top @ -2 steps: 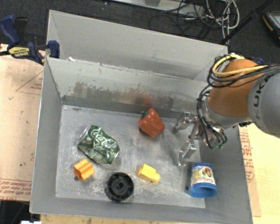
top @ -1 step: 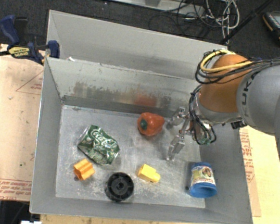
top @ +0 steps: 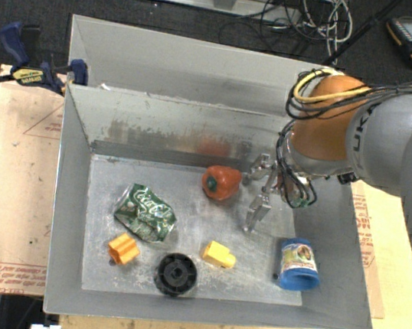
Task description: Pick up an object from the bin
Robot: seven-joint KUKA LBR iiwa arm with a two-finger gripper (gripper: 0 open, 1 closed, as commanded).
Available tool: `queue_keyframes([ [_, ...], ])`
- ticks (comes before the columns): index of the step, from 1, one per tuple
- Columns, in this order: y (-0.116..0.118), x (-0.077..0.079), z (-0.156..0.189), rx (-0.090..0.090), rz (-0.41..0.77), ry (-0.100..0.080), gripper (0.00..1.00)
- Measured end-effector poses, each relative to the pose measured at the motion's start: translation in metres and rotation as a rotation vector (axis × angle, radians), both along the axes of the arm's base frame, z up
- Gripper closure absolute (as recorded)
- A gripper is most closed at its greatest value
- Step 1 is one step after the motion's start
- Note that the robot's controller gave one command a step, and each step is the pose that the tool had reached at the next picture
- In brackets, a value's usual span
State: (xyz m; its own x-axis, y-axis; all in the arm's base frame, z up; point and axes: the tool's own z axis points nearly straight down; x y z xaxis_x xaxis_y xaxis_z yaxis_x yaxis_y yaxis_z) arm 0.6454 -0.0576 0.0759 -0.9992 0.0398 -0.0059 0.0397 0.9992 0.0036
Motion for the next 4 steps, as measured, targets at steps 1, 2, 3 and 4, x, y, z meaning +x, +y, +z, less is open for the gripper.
queue_keyframes([
  [1,0.033,-0.003,0.0,-0.008,0.122,0.0,0.0],
  [2,0.077,0.001,-0.001,-0.001,0.079,-0.002,0.0],
  [3,0.08,0.005,-0.002,0.0,-0.143,0.0,0.0],
  [4,0.113,0.007,-0.001,-0.005,-0.03,-0.006,0.0],
])
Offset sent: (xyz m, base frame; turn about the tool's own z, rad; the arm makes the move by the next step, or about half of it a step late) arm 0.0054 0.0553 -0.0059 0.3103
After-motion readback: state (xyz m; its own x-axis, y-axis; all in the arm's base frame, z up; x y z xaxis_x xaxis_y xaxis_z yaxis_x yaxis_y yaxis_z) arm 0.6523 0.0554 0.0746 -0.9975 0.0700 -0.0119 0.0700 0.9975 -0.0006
